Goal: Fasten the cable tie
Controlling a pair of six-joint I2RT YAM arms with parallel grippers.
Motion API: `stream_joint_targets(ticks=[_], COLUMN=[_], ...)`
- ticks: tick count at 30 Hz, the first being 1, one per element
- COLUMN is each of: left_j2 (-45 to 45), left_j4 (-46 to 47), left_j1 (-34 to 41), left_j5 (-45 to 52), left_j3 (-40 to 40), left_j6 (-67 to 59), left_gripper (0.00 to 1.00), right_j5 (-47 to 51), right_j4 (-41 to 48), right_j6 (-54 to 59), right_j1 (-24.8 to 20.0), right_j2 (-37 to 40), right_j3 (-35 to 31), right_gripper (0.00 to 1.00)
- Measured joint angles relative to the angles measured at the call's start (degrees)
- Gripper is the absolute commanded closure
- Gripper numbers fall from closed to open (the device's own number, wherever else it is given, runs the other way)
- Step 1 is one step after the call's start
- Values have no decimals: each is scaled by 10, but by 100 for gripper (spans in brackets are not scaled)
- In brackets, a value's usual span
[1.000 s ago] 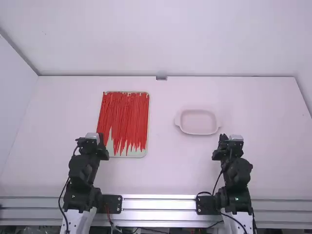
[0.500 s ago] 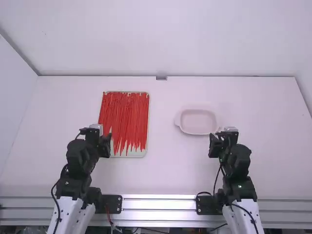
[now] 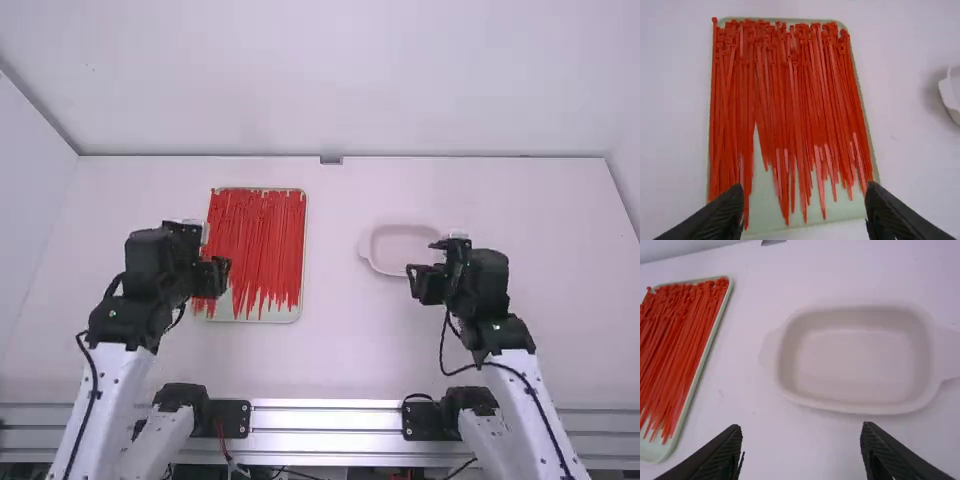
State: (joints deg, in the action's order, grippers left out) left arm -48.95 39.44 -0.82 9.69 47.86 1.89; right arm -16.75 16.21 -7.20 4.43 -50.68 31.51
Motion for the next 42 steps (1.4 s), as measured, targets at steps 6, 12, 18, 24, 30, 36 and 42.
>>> stream_joint_targets(ticks=[6, 12, 18, 24, 30, 36, 42], left_j2=[-82, -153, -207, -241, -254, -257, -257], left_j4=[64, 118, 155, 146, 94, 45, 8], left_j1=[-2, -5, -7, -8, -9, -9, -7], left_j5=[8, 24, 39, 58, 115, 136, 139], left_j3=[59, 127, 179, 186, 154, 127, 124], left_j6=[2, 7, 7, 13, 15, 26, 30], left_gripper=[20, 12, 5, 2, 1, 1, 1], right_j5=[31, 55, 55, 52, 56, 70, 67], right_j4=[53, 85, 110, 140, 196, 217, 205], right_j6=[-4, -8, -1, -6, -12, -14, -25], right_j1=[47, 85, 112, 117, 117, 120, 106], right_j2=[-79, -151, -209, -242, -257, -257, -257], right_j3=[101, 170, 212, 238, 245, 246, 246], right_gripper=[20, 12, 6, 2, 2, 2, 2])
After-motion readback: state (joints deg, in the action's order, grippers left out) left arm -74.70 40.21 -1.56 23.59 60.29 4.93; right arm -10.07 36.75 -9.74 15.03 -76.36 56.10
